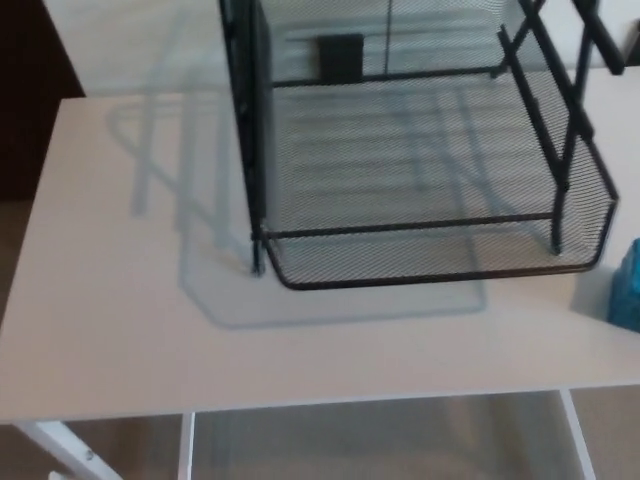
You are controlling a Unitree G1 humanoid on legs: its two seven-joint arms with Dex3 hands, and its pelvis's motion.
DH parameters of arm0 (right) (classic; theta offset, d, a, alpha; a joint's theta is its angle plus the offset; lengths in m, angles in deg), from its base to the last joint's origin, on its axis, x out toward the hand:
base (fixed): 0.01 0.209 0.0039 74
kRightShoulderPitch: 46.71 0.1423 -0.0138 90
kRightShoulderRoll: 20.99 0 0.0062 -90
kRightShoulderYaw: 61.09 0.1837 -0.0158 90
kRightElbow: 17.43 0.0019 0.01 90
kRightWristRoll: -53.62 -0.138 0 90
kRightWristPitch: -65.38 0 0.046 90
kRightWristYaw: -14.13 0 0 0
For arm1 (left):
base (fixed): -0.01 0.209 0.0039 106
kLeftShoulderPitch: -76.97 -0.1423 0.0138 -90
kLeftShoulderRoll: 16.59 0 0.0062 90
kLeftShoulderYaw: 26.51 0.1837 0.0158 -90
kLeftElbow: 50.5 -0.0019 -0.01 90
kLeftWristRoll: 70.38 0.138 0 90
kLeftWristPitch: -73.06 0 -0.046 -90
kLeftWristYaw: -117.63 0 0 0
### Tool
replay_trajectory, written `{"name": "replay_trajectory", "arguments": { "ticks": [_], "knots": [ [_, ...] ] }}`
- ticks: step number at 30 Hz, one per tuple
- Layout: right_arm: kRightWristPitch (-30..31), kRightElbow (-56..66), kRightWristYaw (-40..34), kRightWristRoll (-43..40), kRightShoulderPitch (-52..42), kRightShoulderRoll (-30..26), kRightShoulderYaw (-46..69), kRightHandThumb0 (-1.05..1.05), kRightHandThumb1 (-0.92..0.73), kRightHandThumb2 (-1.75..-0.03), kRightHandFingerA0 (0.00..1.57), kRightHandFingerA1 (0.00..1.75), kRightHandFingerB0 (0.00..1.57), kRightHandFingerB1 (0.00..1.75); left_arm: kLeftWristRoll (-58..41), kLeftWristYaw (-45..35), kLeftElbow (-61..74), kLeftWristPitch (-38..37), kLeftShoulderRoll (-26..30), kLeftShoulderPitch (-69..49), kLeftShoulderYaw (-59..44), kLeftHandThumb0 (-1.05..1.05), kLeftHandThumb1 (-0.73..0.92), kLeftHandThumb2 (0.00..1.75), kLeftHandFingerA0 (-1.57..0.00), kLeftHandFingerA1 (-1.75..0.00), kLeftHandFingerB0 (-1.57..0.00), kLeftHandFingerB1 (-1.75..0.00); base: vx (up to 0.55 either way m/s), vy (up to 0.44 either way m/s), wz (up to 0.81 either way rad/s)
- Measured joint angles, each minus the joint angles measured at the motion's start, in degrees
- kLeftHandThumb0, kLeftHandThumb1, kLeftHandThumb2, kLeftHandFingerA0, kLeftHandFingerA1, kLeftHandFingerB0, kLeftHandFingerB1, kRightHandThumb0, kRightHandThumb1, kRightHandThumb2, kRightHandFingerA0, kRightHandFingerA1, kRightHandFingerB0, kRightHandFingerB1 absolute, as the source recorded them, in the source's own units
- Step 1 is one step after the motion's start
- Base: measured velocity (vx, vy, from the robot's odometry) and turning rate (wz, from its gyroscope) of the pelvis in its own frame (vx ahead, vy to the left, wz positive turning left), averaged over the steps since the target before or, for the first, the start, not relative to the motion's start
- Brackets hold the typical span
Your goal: The robot walks towards a desk on which a file tray is kept in the middle and a cube is kept to its right. The robot lifts the cube using its right hand and places it on the file tray.
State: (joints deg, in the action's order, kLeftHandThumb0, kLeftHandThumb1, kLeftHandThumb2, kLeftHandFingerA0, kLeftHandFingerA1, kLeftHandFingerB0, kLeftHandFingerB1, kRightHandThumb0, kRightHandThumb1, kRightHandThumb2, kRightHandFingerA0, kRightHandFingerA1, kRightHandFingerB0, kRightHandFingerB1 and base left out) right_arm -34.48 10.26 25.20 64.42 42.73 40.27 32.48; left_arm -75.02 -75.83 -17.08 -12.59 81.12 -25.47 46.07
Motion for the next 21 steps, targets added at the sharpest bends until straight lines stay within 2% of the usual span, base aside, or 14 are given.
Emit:
{"name": "replay_trajectory", "arguments": {
  "ticks": [4, 5, 6, 7, 8, 9, 12, 13, 14, 15, 17, 18, 20, 21],
  "knots": [
    [-0.1, -0.8, -0.3, -0.8, 0.6, 0.4, 1.9, -0.65, -0.67, -0.62, 0.43, 0.40, 0.07, 0.21, 0.4, 1.5, 0.5, -1.6, 0.4, -0.3, 0.9, -0.58, 0.76, 0.68, -0.14, -0.34, -0.03, -0.12, 0.01, 0.252, 0.05],
    [-0.3, -1.3, -0.4, -1.2, 0.7, 0.4, 2.6, -0.70, -0.72, -0.62, 0.48, 0.44, 0.02, 0.21, 0.4, 1.8, 0.7, -2.0, 1.0, -0.3, 0.9, -0.66, 0.63, 0.92, -0.07, -0.43, 0.00, -0.19, -0.03, 0.208, 0.05],
    [-0.3, -1.8, -0.5, -1.6, 0.7, 0.4, 3.6, -0.77, -0.59, -0.95, 0.61, 0.65, 0.02, 0.24, 0.4, 2.1, 0.8, -2.6, 1.4, -0.3, 0.8, -0.62, 0.75, 0.69, -0.13, -0.33, -0.05, -0.08, -0.03, 0.144, 0.03],
    [-0.2, -2.0, -0.4, -2.0, 0.6, 0.5, 4.1, -0.67, -0.50, -0.83, 0.32, 0.59, 0.05, 0.33, 0.4, 2.2, 0.7, -3.0, 1.6, -0.3, 0.7, -0.73, 0.64, 0.94, -0.03, -0.36, 0.00, -0.14, 0.00, 0.136, -0.07],
    [0.2, -1.6, -0.4, -2.5, 0.2, 0.7, 5.3, -0.55, -0.59, -0.58, 0.25, 0.46, 0.08, 0.33, 0.4, 2.3, 0.7, -3.2, 1.7, -0.3, 0.6, -0.72, 0.63, 0.94, -0.06, -0.39, 0.00, -0.15, -0.01, 0.054, 0.07],
    [0.4, -1.1, -0.1, -3.2, -0.2, 1.1, 6.9, -0.62, -0.47, -0.78, 0.33, 0.54, 0.04, 0.39, 0.3, 2.3, 0.6, -3.3, 1.8, -0.2, 0.5, -0.75, 0.63, 0.93, -0.05, -0.37, -0.04, -0.13, 0.01, 0.017, 0.09],
    [1.1, 0.2, 0.4, -5.4, -0.6, 1.7, 11.8, -0.62, -0.49, -0.81, 0.31, 0.54, 0.04, 0.32, 0.1, 2.2, 0.9, -3.4, 1.8, 0.0, 0.5, -0.73, 0.63, 0.95, -0.06, -0.45, 0.00, -0.15, -0.01, -0.014, 0.06],
    [1.4, 0.7, 0.5, -6.1, -0.9, 1.9, 13.2, -0.63, -0.51, -0.81, 0.45, 0.57, 0.05, 0.32, 0.1, 2.2, 1.1, -3.4, 1.8, 0.0, 0.5, -0.65, 0.82, 0.67, -0.15, -0.34, 0.00, -0.15, -0.09, -0.059, 0.03],
    [1.6, 1.1, 0.6, -6.7, -1.1, 2.0, 14.4, -0.69, -0.52, -0.84, 0.53, 0.58, 0.05, 0.35, 0.1, 2.2, 1.4, -3.4, 1.8, -0.1, 0.5, -0.67, 0.83, 0.66, -0.19, -0.35, 0.00, -0.12, -0.09, -0.069, 0.02],
    [2.2, 1.9, 0.7, -7.4, -1.4, 2.2, 16.0, -0.71, -0.53, -0.85, 0.64, 0.61, 0.06, 0.36, 0.1, 2.2, 2.1, -3.4, 1.9, -0.4, 0.6, -0.77, 0.65, 0.97, -0.05, -0.42, -0.03, -0.15, -0.07, -0.088, 0.01],
    [3.1, 3.6, 0.2, -8.8, -2.7, 2.7, 18.6, -0.71, -0.53, -0.85, 0.64, 0.61, 0.06, 0.36, 0.1, 2.1, 3.2, -3.5, 2.4, -1.0, 0.7, -0.77, 0.65, 0.97, -0.05, -0.42, -0.03, -0.15, -0.04, -0.088, -0.01],
    [3.5, 4.3, -0.2, -9.2, -3.3, 3.0, 19.4, -0.61, -0.47, -0.78, 0.26, 0.51, 0.05, 0.37, 0.1, 2.0, 3.4, -3.5, 2.7, -1.3, 0.7, -0.78, 0.64, 0.94, -0.06, -0.38, -0.05, -0.12, -0.02, -0.082, 0.00],
    [4.7, 4.9, -0.2, -10.6, -3.7, 4.0, 21.5, -0.63, -0.48, -0.79, 0.36, 0.56, 0.05, 0.40, 0.0, 2.0, 3.5, -3.5, 3.0, -1.4, 0.6, -0.75, 0.64, 0.95, -0.05, -0.40, -0.03, -0.14, 0.00, -0.041, -0.01],
    [5.4, 5.5, 0.0, -11.3, -3.7, 4.4, 22.2, -0.53, -0.59, -0.60, 0.17, 0.43, 0.08, 0.30, 0.0, 1.9, 3.5, -3.5, 3.0, -1.3, 0.6, -0.77, 0.65, 0.96, -0.09, -0.46, 0.00, -0.13, 0.00, 0.000, 0.00]
  ]
}}
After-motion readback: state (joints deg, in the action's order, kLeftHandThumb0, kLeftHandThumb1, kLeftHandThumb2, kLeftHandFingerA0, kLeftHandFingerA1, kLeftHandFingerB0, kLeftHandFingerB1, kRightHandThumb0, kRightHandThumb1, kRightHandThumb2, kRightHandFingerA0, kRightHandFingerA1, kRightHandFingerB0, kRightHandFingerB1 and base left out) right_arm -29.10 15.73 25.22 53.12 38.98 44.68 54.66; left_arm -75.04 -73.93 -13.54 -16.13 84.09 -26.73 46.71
